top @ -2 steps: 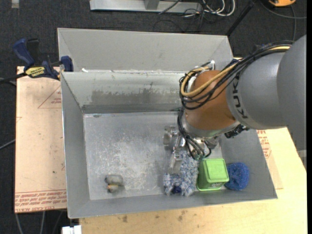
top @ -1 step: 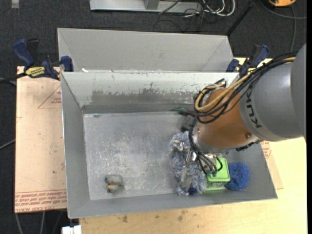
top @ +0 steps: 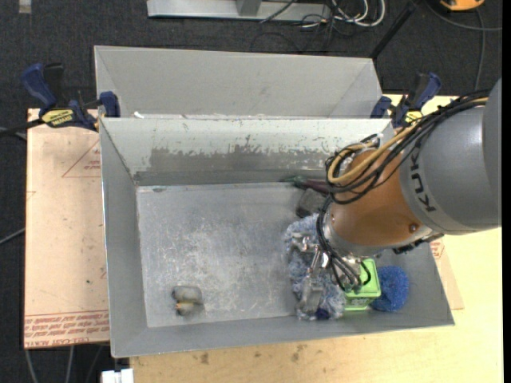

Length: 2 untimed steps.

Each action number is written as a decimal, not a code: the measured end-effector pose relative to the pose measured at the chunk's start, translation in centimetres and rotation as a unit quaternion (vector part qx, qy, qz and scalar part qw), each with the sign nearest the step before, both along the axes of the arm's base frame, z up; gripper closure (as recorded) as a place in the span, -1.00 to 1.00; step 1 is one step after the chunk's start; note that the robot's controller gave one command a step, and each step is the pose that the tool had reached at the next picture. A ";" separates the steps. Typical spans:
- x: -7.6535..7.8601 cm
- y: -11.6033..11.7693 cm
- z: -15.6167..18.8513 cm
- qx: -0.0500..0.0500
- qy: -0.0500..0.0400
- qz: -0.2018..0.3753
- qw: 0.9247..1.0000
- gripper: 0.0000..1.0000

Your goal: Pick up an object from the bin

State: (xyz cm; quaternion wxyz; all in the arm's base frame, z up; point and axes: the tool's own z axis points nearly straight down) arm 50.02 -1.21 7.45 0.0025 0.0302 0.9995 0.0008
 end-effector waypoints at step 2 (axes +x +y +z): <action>4.4 -5.2 0.7 0.001 0.000 -0.054 0.999 -1.00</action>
Offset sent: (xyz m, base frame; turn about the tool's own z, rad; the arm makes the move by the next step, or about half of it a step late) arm 0.0013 -0.0544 0.0294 0.2488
